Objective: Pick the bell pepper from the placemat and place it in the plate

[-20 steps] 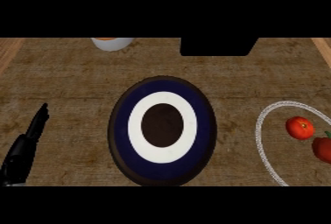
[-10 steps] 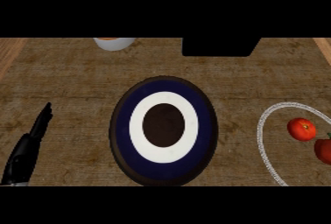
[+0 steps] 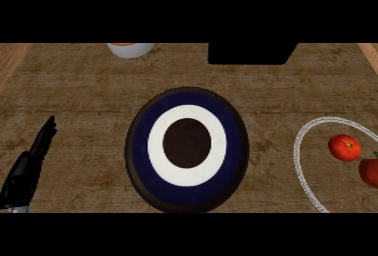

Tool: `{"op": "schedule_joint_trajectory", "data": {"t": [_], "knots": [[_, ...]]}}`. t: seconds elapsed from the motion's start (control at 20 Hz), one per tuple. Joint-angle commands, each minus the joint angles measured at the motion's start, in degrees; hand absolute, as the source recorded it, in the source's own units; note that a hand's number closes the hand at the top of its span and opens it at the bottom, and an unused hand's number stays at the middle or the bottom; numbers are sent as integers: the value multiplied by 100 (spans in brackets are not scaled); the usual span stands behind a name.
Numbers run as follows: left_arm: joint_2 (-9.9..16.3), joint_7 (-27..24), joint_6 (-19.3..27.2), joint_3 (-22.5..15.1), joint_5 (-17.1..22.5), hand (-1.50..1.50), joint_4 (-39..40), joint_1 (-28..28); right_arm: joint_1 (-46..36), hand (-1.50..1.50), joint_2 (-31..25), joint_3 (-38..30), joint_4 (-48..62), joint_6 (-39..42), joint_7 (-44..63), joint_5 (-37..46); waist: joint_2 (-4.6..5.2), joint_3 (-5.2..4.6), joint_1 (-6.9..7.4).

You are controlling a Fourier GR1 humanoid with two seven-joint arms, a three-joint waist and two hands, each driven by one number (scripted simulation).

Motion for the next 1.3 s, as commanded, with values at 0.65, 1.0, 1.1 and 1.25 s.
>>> {"op": "schedule_joint_trajectory", "data": {"t": [0.65,1.0,1.1,1.25], "knots": [[-496,122,-292,367,-548,0,-218,198,-516,-150,497,108,1238,1161,-881,174,-10,1,-28],[-552,207,-548,662,-697,0,-230,-1,-1091,-150,311,-222,2617,1472,-1434,205,-6,2,-20],[-901,112,-421,417,-929,0,-318,300,-941,-150,489,-161,2469,1358,-1499,382,-8,1,-24],[-475,307,-947,991,-563,0,-320,-5,-1211,-150,546,-144,2298,1273,-1098,423,-7,1,-22]]}}
